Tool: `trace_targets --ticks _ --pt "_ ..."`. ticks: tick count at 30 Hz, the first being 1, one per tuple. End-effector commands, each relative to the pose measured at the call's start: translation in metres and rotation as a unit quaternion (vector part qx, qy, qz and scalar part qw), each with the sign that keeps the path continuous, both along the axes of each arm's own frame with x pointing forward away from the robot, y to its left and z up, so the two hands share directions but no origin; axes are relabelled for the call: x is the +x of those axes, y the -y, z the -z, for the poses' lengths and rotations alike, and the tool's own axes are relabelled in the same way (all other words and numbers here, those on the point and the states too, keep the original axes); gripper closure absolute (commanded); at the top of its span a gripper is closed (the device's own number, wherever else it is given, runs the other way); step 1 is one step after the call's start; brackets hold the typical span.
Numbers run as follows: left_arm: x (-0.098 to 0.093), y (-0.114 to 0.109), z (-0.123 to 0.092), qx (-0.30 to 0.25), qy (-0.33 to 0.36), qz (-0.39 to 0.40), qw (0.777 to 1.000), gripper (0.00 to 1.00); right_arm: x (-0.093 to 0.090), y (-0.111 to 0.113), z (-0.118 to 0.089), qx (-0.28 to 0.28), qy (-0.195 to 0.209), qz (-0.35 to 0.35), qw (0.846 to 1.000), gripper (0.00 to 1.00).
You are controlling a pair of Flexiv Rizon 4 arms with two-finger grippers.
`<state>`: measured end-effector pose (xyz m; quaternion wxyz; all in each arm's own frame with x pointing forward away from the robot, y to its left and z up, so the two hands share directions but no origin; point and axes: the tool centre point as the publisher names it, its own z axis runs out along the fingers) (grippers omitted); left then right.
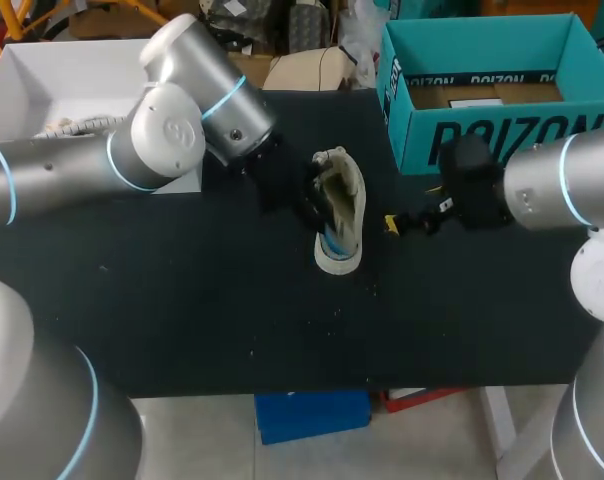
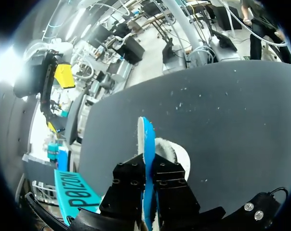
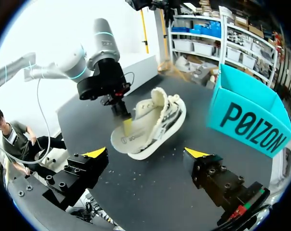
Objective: Take the shoe out of the shoebox, open the shoe tongue, remove and reinsert the insole, then place the shoe into the shoebox
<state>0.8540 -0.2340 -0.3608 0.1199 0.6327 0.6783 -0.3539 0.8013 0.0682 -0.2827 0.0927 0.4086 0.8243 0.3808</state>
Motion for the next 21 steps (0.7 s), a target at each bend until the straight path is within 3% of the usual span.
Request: trace_targets --ticks 1,12,17,21 --pt "0.011 0.007 0.008 -0.003 0.001 -0.004 1.000 1.00 0.000 -0.001 0.000 -0.001 -0.001 0.000 1.000 0.00" --pt "0.049 0.018 0.014 0.007 0.020 -0.019 1.000 1.00 0.000 -0.001 0.000 -0.001 -0.001 0.000 1.000 0.00" --pt "0.055 0.024 0.014 0.026 0.035 -0.031 0.999 1.00 0.000 -0.001 0.000 -0.001 -0.001 0.000 1.000 0.00" --pt "0.050 0.030 0.020 0.058 0.051 -0.016 0.997 1.00 0.000 -0.001 0.000 -0.001 -0.001 0.000 1.000 0.00"
